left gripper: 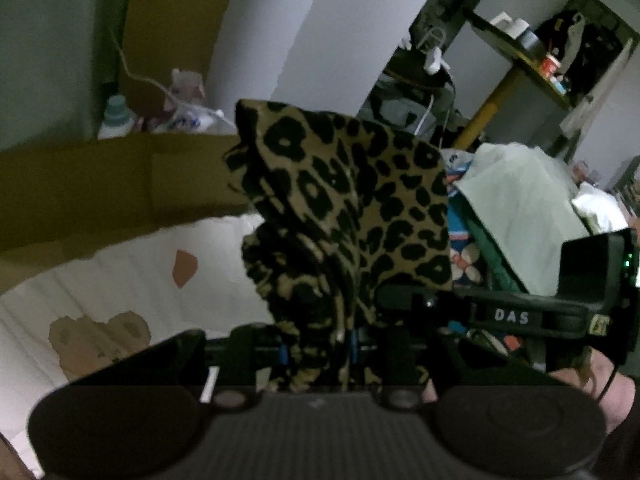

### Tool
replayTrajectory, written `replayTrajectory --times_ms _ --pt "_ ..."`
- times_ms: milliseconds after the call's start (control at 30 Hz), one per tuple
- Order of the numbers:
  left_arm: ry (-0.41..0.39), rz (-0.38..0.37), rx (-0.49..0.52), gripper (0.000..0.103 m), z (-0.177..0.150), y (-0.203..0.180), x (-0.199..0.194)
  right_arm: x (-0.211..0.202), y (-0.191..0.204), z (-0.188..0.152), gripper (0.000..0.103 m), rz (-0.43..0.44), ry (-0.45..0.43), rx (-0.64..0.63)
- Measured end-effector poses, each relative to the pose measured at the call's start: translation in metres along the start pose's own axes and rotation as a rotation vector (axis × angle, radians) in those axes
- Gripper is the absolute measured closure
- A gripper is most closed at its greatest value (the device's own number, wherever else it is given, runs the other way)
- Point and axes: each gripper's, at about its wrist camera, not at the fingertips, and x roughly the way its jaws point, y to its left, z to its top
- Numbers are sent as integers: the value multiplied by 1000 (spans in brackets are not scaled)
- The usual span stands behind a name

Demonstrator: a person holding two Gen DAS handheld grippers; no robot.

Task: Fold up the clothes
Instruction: 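Lift the folded bundle with both tools and carry it off the blanket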

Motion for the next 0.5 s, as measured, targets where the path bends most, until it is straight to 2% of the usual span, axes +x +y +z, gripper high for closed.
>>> replayTrajectory --times_ms 233,500 --pt "-29 8 0 76 18 -33 -9 -30 5 26 94 -8 -19 -22" --pt "-55 -1 -9 76 32 -81 2 -73 -13 50 94 -45 -39 -67"
